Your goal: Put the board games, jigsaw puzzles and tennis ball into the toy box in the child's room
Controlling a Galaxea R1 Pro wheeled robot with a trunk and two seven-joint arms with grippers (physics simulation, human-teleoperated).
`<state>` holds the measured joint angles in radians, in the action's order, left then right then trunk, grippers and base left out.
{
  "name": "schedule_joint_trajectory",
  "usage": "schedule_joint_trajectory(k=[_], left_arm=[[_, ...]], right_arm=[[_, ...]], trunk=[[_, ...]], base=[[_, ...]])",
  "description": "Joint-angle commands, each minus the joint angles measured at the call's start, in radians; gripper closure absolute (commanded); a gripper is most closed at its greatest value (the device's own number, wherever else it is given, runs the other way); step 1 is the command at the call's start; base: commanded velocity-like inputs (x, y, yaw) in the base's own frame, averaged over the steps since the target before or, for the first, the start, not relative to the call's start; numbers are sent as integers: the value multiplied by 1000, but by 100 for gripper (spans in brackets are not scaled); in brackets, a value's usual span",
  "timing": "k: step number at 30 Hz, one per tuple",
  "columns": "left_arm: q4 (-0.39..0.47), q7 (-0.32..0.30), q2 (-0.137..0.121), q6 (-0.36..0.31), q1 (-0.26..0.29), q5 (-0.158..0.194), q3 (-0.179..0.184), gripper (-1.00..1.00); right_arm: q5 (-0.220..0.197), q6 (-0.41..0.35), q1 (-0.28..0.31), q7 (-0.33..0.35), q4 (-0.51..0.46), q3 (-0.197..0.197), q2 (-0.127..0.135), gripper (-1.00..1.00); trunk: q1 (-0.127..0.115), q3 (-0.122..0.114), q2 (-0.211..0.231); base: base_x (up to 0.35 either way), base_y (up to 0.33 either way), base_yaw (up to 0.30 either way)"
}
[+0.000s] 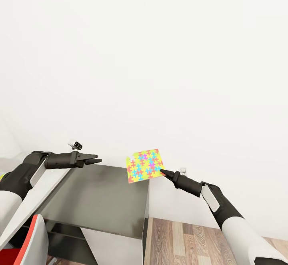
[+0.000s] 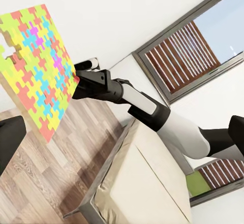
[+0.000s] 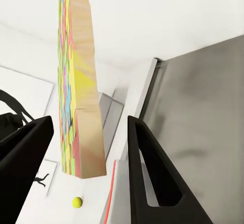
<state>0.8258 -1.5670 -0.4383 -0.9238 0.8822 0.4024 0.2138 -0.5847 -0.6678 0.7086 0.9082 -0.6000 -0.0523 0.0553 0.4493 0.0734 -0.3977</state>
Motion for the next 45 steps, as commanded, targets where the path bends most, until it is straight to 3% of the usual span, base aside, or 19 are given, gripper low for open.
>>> schedule_joint_trajectory(k=[1, 45], left_arm=[[0, -4, -1, -11, 1, 3, 4, -100], [0, -4, -2, -12, 1, 3, 4, -100]], right_arm=[[-2, -6, 1, 1, 0, -1, 0, 100], [-1, -6, 0, 1, 0, -2, 0, 100]], trunk=[[1, 2, -2], [1, -3, -2]], base=[[-17, 0, 34], [-7, 0, 270]])
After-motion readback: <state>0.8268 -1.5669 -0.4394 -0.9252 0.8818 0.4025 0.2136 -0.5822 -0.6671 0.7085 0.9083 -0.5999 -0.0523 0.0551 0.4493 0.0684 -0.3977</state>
